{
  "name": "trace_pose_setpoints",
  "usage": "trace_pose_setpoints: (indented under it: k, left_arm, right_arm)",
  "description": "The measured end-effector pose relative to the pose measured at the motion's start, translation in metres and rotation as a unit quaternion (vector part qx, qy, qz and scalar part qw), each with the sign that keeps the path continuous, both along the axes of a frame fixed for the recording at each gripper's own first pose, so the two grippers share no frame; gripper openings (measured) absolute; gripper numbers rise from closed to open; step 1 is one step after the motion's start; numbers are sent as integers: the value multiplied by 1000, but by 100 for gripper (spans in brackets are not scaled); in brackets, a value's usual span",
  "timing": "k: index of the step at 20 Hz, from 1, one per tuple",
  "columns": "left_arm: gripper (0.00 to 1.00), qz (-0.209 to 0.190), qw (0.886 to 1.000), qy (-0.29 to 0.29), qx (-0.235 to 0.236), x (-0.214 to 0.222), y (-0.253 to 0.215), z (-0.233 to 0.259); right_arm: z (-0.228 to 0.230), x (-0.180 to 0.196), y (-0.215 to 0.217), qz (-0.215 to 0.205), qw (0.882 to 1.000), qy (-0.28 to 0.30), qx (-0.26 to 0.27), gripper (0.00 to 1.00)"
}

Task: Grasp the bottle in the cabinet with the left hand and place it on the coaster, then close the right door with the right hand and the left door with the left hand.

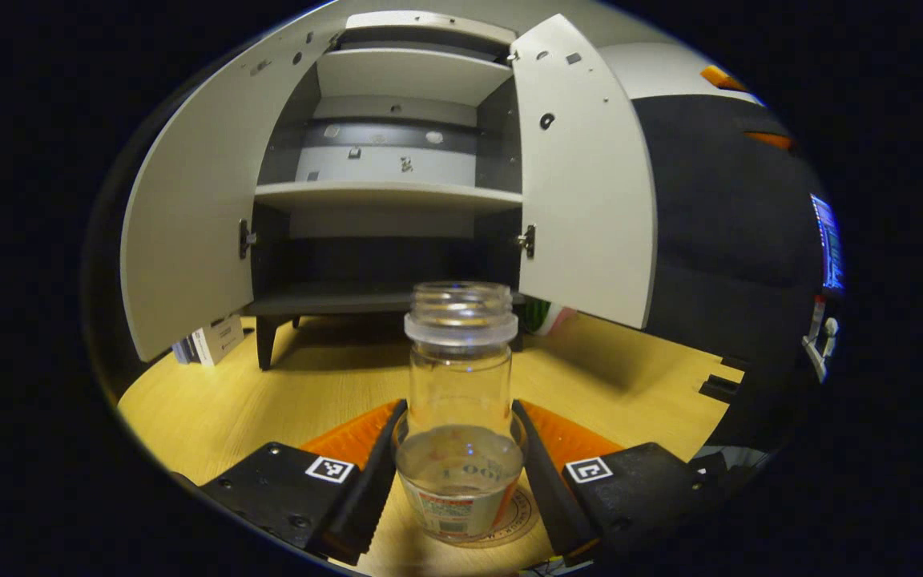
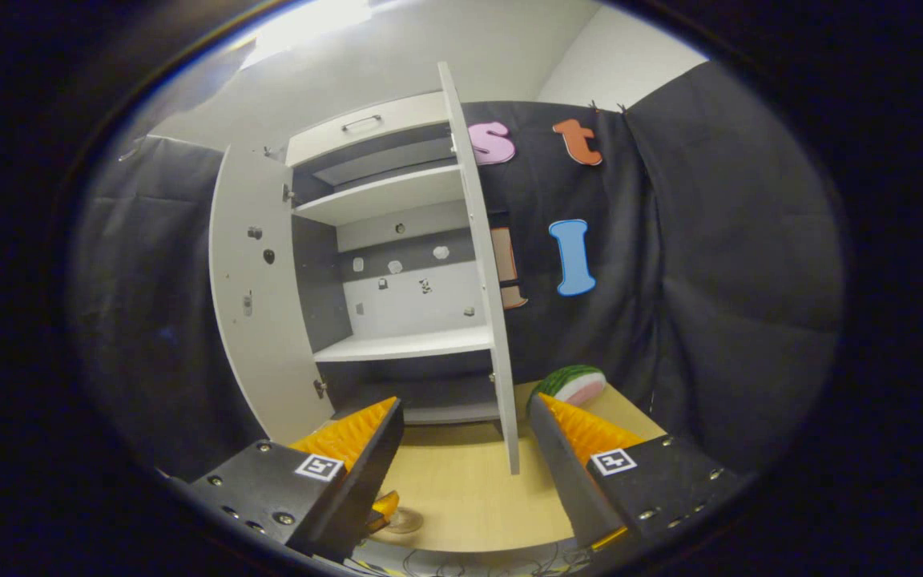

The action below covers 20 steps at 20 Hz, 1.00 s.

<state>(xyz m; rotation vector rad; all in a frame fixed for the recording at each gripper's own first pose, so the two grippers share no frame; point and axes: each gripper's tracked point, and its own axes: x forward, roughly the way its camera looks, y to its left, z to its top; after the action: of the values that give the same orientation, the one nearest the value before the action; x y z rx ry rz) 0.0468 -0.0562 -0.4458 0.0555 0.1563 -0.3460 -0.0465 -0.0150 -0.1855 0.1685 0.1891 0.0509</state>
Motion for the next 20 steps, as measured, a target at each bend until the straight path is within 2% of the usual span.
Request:
trace_pose_setpoints:
  k: [4, 5, 6, 7, 8, 11, 13, 16, 20]
  left_arm:
    - [82, -4, 1000, -2, 17, -2, 1, 1]
    - [83, -4, 1000, 0, 15, -3, 1, 1]
    - [83, -4, 1000, 4, 16, -4, 1, 0]
    - [83, -1, 1000, 7, 17, -4, 2, -1]
    - [83, 2, 1000, 9, 13, -3, 2, -1]
    - [83, 9, 1000, 16, 17, -3, 3, -2]
    - [83, -1, 998, 51, 30, -10, 2, -13]
    - [88, 4, 999, 41, 28, -5, 5, -3]
    - [89, 8, 999, 39, 35, -5, 8, 9]
  right_arm:
    - [-14, -8, -7, -7, 1000, 16, -4, 96]
    - [-13, -10, -8, -6, 1000, 16, -1, 92]
    - [-11, -12, -8, -5, 1000, 13, -1, 96]
    - [-9, -15, -9, -4, 1000, 10, -3, 92]
    - [-8, -17, -15, -8, 1000, 8, -7, 96]
    - [-6, -24, -27, -17, 1000, 9, -7, 96]
    - [-2, -29, -34, -21, 1000, 5, -7, 96]
    - [1, -37, -48, -30, 1000, 3, -8, 96]
    - [1, -49, -65, -38, 999, 3, -12, 96]
